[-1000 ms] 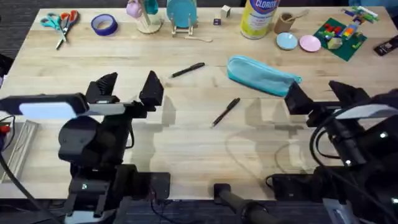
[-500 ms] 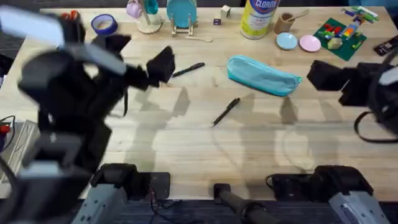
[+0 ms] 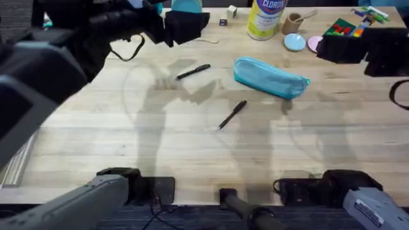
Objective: Unzip the bag, pick up the pens from the table one at a time and place them inside, then zip the bag closed.
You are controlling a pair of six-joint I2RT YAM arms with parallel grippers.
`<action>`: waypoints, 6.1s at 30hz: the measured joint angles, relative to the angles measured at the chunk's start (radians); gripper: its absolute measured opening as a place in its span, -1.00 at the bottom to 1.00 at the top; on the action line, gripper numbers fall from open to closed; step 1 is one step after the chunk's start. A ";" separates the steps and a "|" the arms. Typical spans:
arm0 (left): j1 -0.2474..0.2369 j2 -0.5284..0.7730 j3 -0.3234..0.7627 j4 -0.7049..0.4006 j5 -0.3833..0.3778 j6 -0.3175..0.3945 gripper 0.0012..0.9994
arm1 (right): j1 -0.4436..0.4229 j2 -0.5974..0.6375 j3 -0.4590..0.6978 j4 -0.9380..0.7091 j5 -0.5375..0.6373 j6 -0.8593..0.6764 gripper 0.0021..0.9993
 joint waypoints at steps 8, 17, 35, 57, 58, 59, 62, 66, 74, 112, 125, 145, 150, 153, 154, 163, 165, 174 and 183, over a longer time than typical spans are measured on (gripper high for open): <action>-0.050 0.045 0.020 -0.034 0.198 0.115 0.99 | 0.000 0.009 0.077 -0.099 -0.020 -0.009 0.99; -0.079 0.045 0.021 -0.075 0.245 0.213 0.99 | 0.000 0.009 0.078 -0.117 -0.023 -0.034 0.99; -0.088 0.045 0.021 -0.083 0.266 0.227 0.98 | 0.000 0.009 0.078 -0.084 -0.023 -0.035 0.99; -0.299 0.331 0.234 -0.337 0.125 0.567 0.98 | 0.000 0.009 0.078 -0.076 -0.023 -0.038 0.99; -0.300 0.353 0.234 -0.335 0.124 0.585 0.98 | 0.000 0.009 0.078 -0.076 -0.023 -0.038 0.99; -0.300 0.371 0.234 -0.334 0.124 0.596 0.98 | 0.000 0.009 0.078 -0.076 -0.023 -0.038 0.99; -0.299 0.431 0.234 -0.333 0.120 0.620 0.98 | 0.000 0.009 0.078 -0.076 -0.023 -0.038 0.99; -0.300 0.504 0.234 -0.333 0.117 0.633 0.99 | 0.000 0.009 0.078 -0.076 -0.023 -0.038 0.99; -0.300 0.546 0.234 -0.342 0.116 0.641 0.99 | 0.000 0.009 0.078 -0.101 -0.023 -0.038 0.99; -0.370 0.771 0.234 0.079 0.125 0.638 0.99 | 0.000 0.009 0.078 -0.121 -0.023 -0.038 0.99; -0.346 0.772 0.234 0.080 0.178 0.635 0.99 | 0.000 0.009 0.078 -0.121 -0.023 -0.038 0.99; -0.340 0.772 0.235 0.079 0.181 0.627 -0.91 | 0.000 0.009 0.078 -0.121 -0.023 -0.038 0.99; -0.340 0.772 0.235 0.079 0.181 0.627 -0.92 | 0.000 0.009 0.078 -0.144 -0.023 -0.038 0.99; -0.340 0.772 0.235 0.079 0.181 0.627 -0.92 | -0.005 0.009 0.078 -0.146 -0.023 -0.054 0.99; -0.340 0.772 0.235 0.079 0.181 0.627 -0.92 | -0.010 0.009 0.078 -0.146 -0.023 -0.067 0.99; -0.340 0.772 0.235 0.080 0.181 0.627 -0.92 | -0.184 0.010 0.084 -0.170 -0.152 -0.239 0.99; -0.340 0.772 0.235 0.080 0.181 0.627 -0.92 | -0.252 0.020 0.101 -0.204 -0.204 -0.287 0.99; -0.340 0.772 0.235 0.080 0.181 0.627 -0.92 | -0.585 0.200 0.306 -0.450 -0.486 -0.610 0.98; -0.340 0.772 0.235 0.080 0.181 0.627 -0.92 | -0.594 0.408 0.351 -0.501 -0.613 -0.797 0.99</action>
